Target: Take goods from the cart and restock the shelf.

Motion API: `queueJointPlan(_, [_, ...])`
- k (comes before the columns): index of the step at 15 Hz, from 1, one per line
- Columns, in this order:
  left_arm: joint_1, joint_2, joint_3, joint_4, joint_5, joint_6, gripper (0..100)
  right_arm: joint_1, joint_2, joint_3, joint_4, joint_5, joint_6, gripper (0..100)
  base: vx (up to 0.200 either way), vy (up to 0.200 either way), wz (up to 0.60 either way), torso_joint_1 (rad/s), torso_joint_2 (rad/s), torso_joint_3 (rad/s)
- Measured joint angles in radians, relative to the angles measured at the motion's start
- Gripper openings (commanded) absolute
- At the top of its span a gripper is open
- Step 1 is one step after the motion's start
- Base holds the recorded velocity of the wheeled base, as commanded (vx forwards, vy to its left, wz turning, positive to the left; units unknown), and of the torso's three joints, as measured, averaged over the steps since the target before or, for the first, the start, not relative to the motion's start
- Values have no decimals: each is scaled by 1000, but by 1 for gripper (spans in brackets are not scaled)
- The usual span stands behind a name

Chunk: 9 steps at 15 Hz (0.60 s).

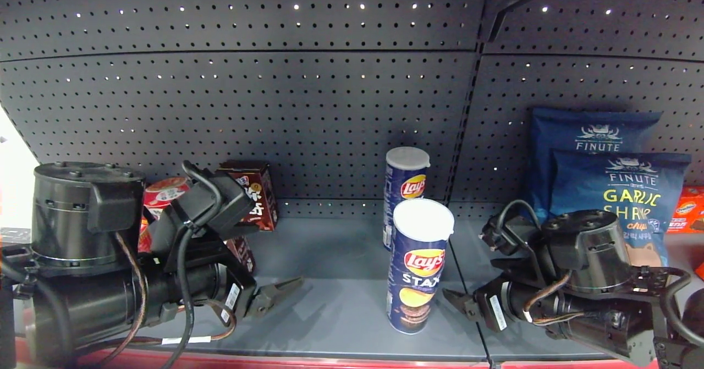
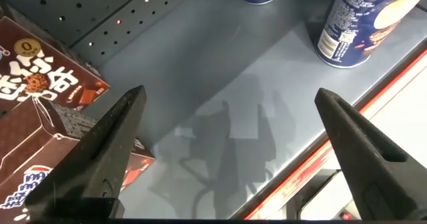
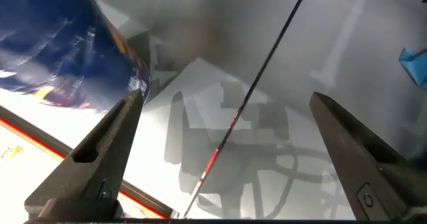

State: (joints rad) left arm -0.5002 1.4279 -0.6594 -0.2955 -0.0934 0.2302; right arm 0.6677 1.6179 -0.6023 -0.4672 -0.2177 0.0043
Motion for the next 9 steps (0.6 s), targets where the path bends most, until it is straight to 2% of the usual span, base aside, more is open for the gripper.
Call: queueJointPlan(9, [1, 3, -3, -1, 0, 0, 100, 5, 37, -27, -14, 4, -5, 100, 0, 0, 0, 0, 0, 0])
